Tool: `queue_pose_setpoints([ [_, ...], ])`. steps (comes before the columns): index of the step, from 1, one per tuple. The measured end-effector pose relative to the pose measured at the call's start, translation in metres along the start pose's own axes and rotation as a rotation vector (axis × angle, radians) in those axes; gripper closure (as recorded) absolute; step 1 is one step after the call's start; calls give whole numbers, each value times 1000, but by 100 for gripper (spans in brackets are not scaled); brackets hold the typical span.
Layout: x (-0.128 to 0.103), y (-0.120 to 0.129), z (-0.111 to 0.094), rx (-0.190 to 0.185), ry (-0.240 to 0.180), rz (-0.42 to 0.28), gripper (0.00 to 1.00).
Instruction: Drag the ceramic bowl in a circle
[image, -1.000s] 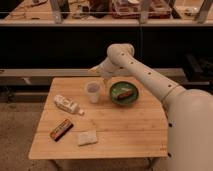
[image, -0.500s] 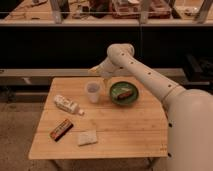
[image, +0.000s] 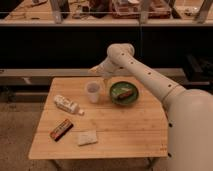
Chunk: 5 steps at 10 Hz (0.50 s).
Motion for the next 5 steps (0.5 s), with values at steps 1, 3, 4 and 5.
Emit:
queue_pose_setpoints([
  [1,2,2,-14,9,10,6,20],
  [3,18,8,-59,50,85,25,20],
  [4,27,10,-79,68,135,39,20],
  [5,46,26,-113,82,229,79,20],
])
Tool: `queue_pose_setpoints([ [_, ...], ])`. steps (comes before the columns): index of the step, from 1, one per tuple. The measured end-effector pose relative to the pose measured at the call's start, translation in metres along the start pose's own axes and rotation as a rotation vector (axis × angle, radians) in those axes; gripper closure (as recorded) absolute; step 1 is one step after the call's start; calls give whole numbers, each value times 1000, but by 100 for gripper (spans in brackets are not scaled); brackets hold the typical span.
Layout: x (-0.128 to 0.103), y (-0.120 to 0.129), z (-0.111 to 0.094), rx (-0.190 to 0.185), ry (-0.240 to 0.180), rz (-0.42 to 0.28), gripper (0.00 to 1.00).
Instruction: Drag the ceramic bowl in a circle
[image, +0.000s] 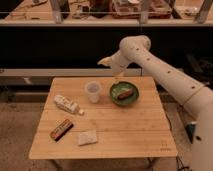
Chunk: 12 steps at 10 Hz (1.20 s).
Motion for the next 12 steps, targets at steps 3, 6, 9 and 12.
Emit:
queue_pose_setpoints([
  [3,45,62,-61,-49,172,145,20],
  [6,57,88,-81,-74,231,204,20],
  [9,60,93,-74,-83,239,188,20],
  [12,83,164,-39,-114,209,158,20],
])
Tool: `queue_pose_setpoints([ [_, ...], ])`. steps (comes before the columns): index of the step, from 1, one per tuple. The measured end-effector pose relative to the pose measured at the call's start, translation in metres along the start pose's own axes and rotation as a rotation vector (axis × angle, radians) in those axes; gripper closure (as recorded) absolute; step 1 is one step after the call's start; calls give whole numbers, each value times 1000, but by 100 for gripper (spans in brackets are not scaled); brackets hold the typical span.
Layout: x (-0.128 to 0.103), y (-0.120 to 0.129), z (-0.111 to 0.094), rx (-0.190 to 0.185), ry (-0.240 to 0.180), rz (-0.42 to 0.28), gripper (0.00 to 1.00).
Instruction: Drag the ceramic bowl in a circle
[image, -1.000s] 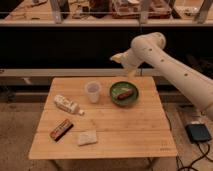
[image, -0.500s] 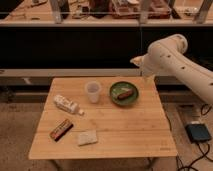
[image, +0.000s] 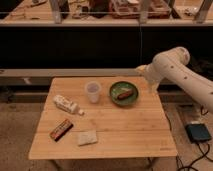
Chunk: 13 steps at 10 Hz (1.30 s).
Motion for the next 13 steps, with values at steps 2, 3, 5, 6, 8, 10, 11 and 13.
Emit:
queue_pose_setpoints([
  [2,12,29,22,-11,-30,-14,20],
  [3,15,34,24,-12,-31,-12,20],
  [5,13,31,25,-11,-33,-16,20],
  [6,13,30,24,-6,-33,-16,20],
  [8,12,28,27,28,-51,-37,20],
  [10,6,19,34,107,-97,-97,20],
  [11,4,18,38,144,-119,-128,20],
  [13,2,15,42,204,-147,-172,20],
])
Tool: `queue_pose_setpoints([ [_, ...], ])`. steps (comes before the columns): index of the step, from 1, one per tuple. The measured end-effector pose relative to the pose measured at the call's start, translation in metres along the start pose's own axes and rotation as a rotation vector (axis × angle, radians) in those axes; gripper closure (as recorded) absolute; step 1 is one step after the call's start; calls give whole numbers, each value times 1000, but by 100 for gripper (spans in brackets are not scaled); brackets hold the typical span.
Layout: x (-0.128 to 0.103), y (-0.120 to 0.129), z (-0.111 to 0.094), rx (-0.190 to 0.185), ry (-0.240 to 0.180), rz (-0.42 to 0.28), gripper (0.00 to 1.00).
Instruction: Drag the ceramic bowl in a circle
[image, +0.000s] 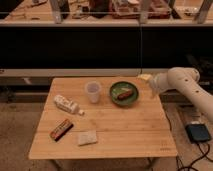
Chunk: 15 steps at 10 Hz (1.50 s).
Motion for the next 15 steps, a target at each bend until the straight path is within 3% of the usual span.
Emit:
queue_pose_setpoints([
  [2,-2,-3,2,16,-9,-13,20],
  [3,-6,-2,7,21,-36,-11,20],
  [6,-19,22,54,42,-161,13,20],
  [7,-18,32,65,50,-185,22,20],
  [12,7,49,84,64,-221,16,20],
  [15,8,51,92,69,-241,22,23],
])
